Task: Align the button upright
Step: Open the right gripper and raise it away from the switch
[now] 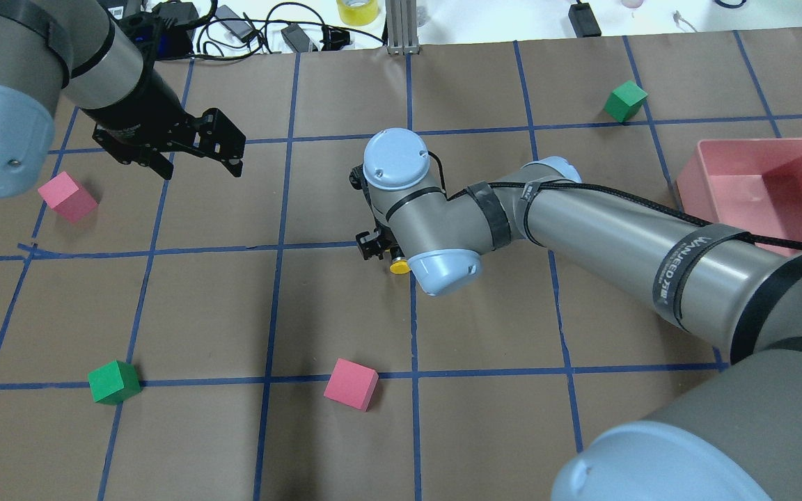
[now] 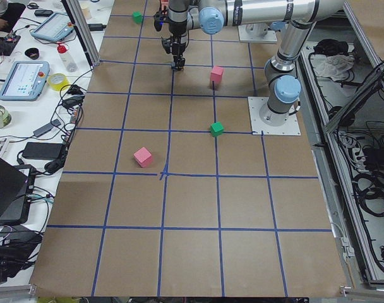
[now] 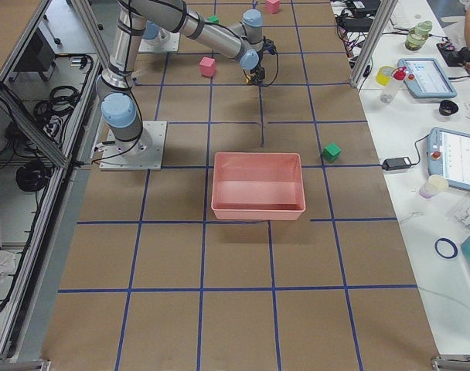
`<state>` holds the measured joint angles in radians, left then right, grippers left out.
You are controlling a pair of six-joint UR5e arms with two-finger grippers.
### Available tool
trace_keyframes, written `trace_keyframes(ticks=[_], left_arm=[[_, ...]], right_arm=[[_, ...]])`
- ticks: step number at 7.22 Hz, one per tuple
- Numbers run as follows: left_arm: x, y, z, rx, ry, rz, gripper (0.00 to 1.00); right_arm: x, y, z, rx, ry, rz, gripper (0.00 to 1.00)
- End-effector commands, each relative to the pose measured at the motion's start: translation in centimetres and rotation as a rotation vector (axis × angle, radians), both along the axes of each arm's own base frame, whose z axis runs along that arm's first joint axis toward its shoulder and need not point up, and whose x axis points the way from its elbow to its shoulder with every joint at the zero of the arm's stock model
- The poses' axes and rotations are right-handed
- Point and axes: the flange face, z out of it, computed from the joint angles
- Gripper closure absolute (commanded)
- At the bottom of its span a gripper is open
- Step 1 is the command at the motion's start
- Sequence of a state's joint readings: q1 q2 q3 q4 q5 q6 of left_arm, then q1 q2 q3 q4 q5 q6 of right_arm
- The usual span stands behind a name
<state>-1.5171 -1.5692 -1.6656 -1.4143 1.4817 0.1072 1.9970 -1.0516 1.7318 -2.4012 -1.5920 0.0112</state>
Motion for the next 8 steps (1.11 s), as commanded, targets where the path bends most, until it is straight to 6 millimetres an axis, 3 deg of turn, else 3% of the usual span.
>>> trace_keyframes(ticks=[1,3,5,6,8], left_arm=[[0.2,-0.1,-0.2,0.005,-0.002,0.001,0.0],[0.3,0.0,-1.2,0.027,-0.002,0.024,0.0],[0.3,0.3,-2.2,0.047,-0.006,0.029,0.0],[0.4,0.3,-2.1,0.043,-0.011,0.011,0.0],[0.5,-0.6,-1.0,-0.053,-0.007,0.017,0.0]], right_arm=[[-4.8,-2.2,5.4,-0.027,-0.016,-0.079,0.0],[-13.4,-3.7,10.8,0.057,0.002,-0.196,0.0],[-19.1,-3.9,16.5,0.102,0.014,-0.293,0.0],[-20.2,-4.0,18.7,0.124,0.018,-0.313,0.0],[-20.3,-4.3,22.9,0.13,0.022,-0.323,0.0]])
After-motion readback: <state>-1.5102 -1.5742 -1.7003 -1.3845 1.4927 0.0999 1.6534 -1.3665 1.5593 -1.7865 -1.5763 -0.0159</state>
